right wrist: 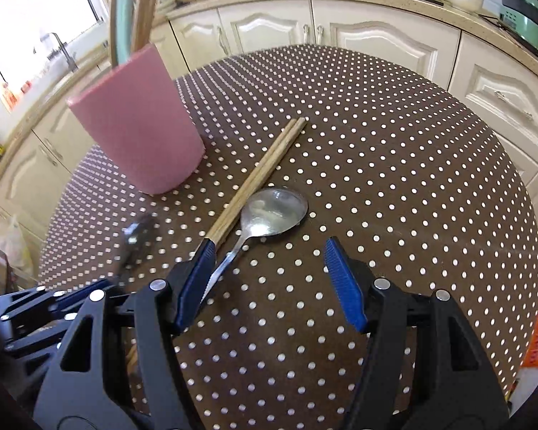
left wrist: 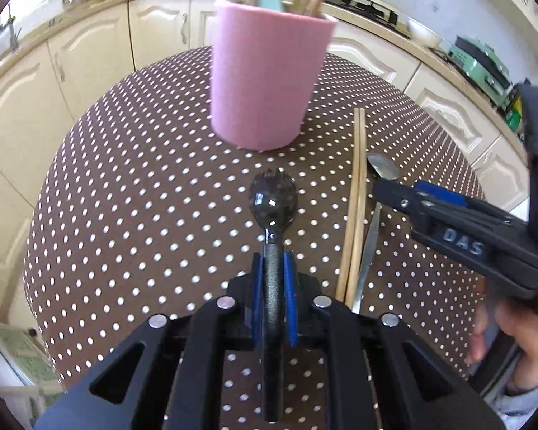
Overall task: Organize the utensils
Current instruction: 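Close the left tool on the black spoon while the right tool grasps the metal spoon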
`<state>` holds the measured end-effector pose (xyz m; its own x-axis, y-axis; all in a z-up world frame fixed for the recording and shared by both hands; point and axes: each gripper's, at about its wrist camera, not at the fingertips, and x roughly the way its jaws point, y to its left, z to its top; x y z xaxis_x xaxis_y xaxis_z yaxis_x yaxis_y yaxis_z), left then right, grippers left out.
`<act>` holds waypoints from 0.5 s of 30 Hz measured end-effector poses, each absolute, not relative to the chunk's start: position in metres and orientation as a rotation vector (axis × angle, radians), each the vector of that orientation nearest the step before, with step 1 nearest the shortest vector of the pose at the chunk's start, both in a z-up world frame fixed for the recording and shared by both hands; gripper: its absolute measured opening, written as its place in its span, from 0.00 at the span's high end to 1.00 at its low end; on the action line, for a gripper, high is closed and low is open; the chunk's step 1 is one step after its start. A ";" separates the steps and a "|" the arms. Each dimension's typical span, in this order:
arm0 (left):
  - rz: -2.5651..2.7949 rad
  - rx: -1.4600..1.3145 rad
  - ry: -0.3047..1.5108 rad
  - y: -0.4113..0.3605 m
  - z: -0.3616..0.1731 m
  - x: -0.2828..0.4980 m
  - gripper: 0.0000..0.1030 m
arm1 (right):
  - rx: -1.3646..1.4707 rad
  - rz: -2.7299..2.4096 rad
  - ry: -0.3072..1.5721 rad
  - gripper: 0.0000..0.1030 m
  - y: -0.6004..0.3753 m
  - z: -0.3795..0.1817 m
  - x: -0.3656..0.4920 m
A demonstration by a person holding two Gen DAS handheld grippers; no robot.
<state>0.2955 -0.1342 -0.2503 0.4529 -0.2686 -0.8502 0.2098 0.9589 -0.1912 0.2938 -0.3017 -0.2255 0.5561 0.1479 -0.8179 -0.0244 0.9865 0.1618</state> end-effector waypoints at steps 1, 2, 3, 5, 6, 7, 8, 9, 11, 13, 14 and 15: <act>-0.300 -0.072 1.065 -0.131 -0.251 0.297 0.89 | 0.126 0.098 0.978 0.39 -0.301 -0.227 0.296; -0.305 -0.081 1.070 -0.130 -0.251 0.299 0.89 | 0.111 0.093 0.983 0.39 -0.299 -0.227 0.299; -0.308 -0.085 1.074 -0.126 -0.252 0.299 0.89 | 0.099 0.090 0.990 0.39 -0.298 -0.228 0.301; -0.313 -0.083 1.085 -0.122 -0.252 0.302 0.89 | 0.068 0.086 1.004 0.42 -0.295 -0.229 0.304; -0.311 -0.085 1.089 -0.119 -0.252 0.303 0.89 | 0.054 0.089 1.010 0.43 -0.294 -0.230 0.308; -0.312 -0.081 1.096 -0.121 -0.252 0.307 0.88 | 0.047 0.094 1.018 0.45 -0.292 -0.230 0.311; -0.312 -0.077 1.101 -0.123 -0.252 0.311 0.88 | 0.040 0.100 1.028 0.47 -0.292 -0.230 0.313; -0.310 -0.077 1.109 -0.125 -0.252 0.316 0.88 | 0.030 0.104 1.042 0.51 -0.293 -0.229 0.315; -0.309 -0.065 1.122 -0.126 -0.251 0.322 0.88 | 0.006 0.102 1.070 0.58 -0.296 -0.228 0.317; -0.307 -0.050 1.137 -0.130 -0.250 0.330 0.88 | -0.007 0.120 1.108 0.60 -0.299 -0.227 0.323; -0.308 -0.038 1.144 -0.133 -0.250 0.335 0.88 | -0.019 0.124 1.125 0.61 -0.301 -0.226 0.324; -0.309 -0.028 1.148 -0.137 -0.250 0.338 0.88 | -0.028 0.126 1.137 0.64 -0.302 -0.225 0.326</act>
